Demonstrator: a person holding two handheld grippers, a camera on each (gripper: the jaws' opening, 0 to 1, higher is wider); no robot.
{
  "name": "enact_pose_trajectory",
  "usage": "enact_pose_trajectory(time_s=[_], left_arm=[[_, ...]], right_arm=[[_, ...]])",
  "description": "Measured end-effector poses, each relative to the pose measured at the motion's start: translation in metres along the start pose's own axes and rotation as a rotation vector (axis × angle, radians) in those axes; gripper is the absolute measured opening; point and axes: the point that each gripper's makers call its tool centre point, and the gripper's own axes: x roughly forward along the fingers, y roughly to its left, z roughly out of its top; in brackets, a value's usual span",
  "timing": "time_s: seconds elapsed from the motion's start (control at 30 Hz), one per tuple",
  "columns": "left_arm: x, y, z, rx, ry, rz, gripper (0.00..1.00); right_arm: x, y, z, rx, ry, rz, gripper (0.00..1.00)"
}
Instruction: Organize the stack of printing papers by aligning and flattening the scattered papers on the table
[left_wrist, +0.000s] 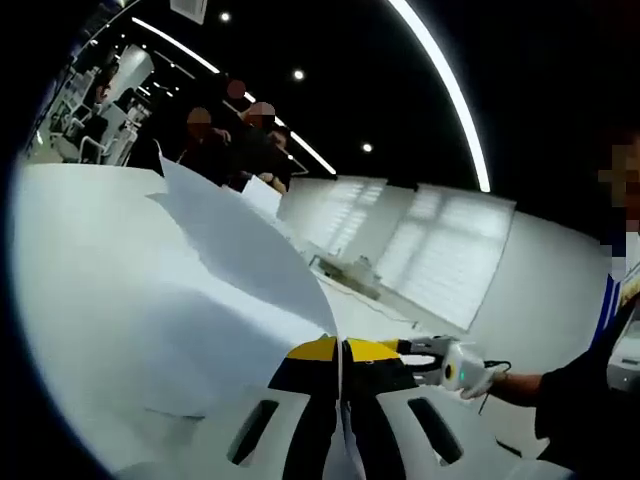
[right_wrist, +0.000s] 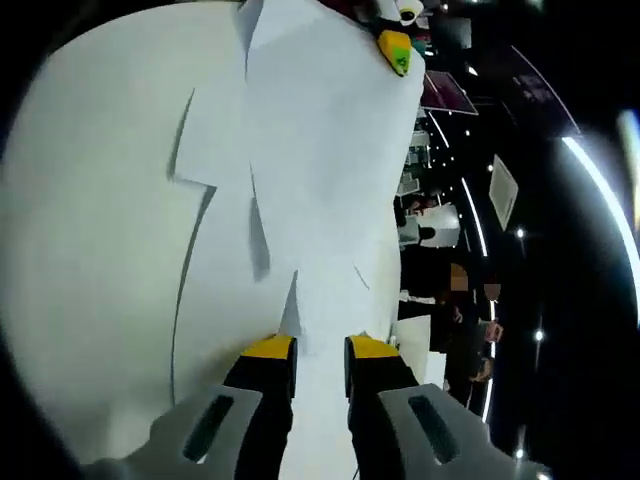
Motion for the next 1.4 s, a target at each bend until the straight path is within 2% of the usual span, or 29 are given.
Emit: enact_pose_trajectory(time_s=[0.5, 0.57, 0.63, 0.67, 0.73, 0.83, 0.9, 1.0, 1.13, 1.3, 1.4], left_arm=[[-0.001, 0.004, 0.001, -0.009, -0.003, 0.004, 0.06], [-0.001, 0.005, 0.001, -0.010, -0.003, 0.004, 0.06], [0.000, 0.005, 0.001, -0.012, -0.003, 0.004, 0.06], [0.000, 0.005, 0.000, -0.014, -0.004, 0.004, 0.06], [0.000, 0.006, 0.000, -0.017, -0.003, 0.004, 0.06], [0.001, 0.007, -0.001, -0.027, -0.007, 0.003, 0.06], [0.001, 0.008, -0.001, -0.044, -0.014, -0.001, 0.06], [0.003, 0.008, -0.002, -0.060, -0.019, -0.005, 0.06], [0.004, 0.006, -0.003, -0.060, -0.015, -0.008, 0.06], [0.005, 0.003, -0.003, -0.056, -0.015, -0.013, 0.06], [0.005, 0.002, -0.004, -0.052, -0.011, -0.015, 0.06]], right_arm=[[0.016, -0.002, 0.005, -0.079, -0.019, 0.000, 0.11], [0.018, -0.001, 0.003, -0.084, -0.018, 0.005, 0.08], [0.020, 0.004, 0.002, -0.112, -0.013, 0.023, 0.00], [0.021, 0.007, 0.002, -0.136, -0.013, 0.034, 0.00], [0.019, 0.005, 0.001, -0.095, -0.016, 0.022, 0.00], [0.008, -0.007, 0.003, -0.060, -0.024, -0.009, 0.00], [-0.001, -0.020, 0.001, -0.002, -0.022, -0.031, 0.00], [-0.016, -0.042, -0.007, 0.041, -0.003, -0.070, 0.00], [-0.034, -0.064, -0.022, 0.047, 0.036, -0.117, 0.00], [-0.046, -0.079, -0.036, 0.039, 0.071, -0.152, 0.00], [-0.058, -0.092, -0.051, 0.045, 0.105, -0.185, 0.00]])
